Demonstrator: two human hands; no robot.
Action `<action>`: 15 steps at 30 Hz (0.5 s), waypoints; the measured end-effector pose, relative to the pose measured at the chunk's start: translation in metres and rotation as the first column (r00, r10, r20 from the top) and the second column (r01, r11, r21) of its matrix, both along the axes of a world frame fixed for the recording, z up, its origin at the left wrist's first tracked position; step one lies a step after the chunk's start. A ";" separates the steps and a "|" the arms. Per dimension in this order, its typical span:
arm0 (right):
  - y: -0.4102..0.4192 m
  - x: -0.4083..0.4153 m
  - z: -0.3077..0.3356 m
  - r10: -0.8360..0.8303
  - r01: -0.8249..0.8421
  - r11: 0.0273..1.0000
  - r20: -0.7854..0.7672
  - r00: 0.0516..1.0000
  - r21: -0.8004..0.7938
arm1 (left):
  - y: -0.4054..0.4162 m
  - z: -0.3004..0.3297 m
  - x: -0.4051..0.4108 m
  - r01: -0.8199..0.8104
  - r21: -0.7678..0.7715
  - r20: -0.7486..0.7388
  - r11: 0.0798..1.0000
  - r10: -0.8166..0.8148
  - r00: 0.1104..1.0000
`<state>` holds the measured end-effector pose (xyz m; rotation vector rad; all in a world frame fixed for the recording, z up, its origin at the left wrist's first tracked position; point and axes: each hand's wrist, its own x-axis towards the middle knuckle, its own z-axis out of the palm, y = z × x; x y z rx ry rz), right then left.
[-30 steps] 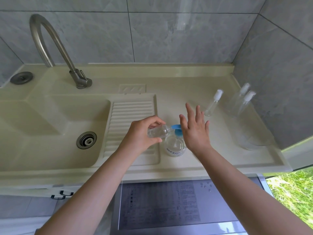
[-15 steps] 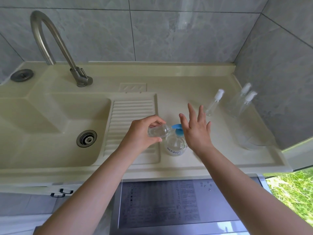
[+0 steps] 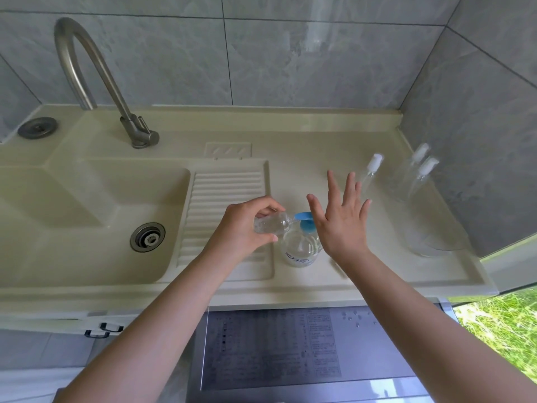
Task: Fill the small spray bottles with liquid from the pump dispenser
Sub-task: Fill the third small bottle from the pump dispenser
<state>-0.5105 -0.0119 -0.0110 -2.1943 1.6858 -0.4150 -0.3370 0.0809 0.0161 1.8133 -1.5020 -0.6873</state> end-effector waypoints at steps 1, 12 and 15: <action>-0.001 -0.001 0.002 0.006 -0.007 0.999 -0.020 1.000 -0.031 | 0.000 0.000 0.000 -0.001 0.000 -0.001 1.000 0.001 1.000; -0.002 -0.002 0.002 -0.034 0.030 0.999 -0.131 0.991 -0.039 | 0.003 0.000 0.000 0.003 -0.006 -0.003 1.000 -0.003 1.000; -0.006 -0.005 0.009 -0.031 0.022 0.997 -0.126 0.992 -0.079 | 0.003 0.001 0.001 0.008 -0.005 0.002 1.000 -0.008 1.000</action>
